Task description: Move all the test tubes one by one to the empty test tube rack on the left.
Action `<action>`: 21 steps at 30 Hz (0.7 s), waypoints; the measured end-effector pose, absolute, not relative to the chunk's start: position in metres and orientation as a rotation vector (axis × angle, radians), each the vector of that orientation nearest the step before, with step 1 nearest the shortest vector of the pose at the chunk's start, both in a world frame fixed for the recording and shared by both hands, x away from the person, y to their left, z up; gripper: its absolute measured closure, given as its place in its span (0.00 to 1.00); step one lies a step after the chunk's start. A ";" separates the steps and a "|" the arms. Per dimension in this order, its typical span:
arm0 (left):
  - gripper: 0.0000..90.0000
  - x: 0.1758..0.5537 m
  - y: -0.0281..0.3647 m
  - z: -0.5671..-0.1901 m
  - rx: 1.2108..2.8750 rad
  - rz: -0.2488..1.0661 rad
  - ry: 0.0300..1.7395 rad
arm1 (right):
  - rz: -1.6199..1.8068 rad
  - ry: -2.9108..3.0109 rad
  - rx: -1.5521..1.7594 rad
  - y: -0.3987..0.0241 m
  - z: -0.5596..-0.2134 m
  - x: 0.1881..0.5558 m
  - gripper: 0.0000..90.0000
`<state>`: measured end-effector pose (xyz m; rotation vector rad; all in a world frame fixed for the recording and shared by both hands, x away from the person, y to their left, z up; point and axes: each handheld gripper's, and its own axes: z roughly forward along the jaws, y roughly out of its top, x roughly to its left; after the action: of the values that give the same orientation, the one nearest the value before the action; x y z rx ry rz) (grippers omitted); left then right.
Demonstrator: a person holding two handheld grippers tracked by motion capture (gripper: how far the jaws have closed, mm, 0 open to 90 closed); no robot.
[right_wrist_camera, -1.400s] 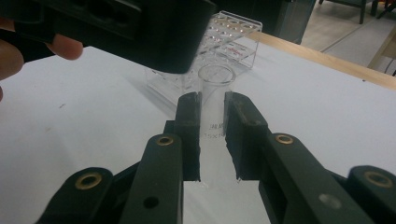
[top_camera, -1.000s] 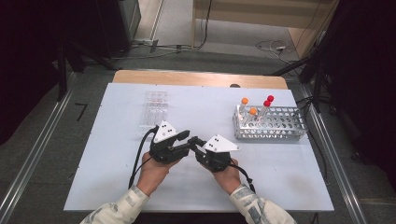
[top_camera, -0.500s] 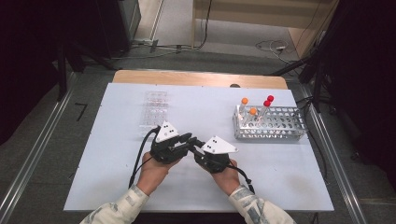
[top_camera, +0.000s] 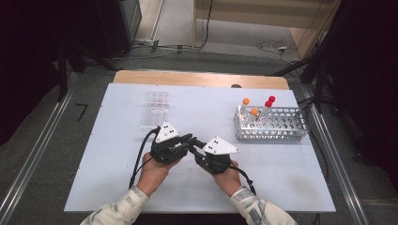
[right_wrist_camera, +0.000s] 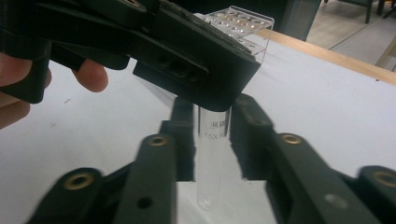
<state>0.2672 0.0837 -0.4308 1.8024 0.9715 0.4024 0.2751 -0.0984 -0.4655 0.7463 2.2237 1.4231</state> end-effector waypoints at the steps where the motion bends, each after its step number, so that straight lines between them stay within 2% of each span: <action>1: 0.85 0.267 0.084 -0.431 1.799 0.400 0.970 | 1.424 2.229 0.748 -0.099 -0.466 0.275 0.65; 3: 0.85 0.267 0.085 -0.430 1.794 0.397 0.970 | 1.418 2.235 0.751 -0.099 -0.466 0.276 0.54; 6: 0.85 0.269 0.088 -0.429 1.789 0.392 0.977 | 1.411 2.247 0.757 -0.099 -0.466 0.277 0.49; 11: 0.85 0.270 0.092 -0.429 1.777 0.388 0.991 | 1.392 2.257 0.797 -0.102 -0.465 0.279 0.33; 21: 0.85 0.273 0.098 -0.429 1.762 0.389 1.012 | 1.364 2.240 0.843 -0.122 -0.466 0.282 0.29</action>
<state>0.2731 0.0983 -0.4291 1.7624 1.0121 0.3891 0.2822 -0.1216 -0.4655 0.8431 2.2396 1.3636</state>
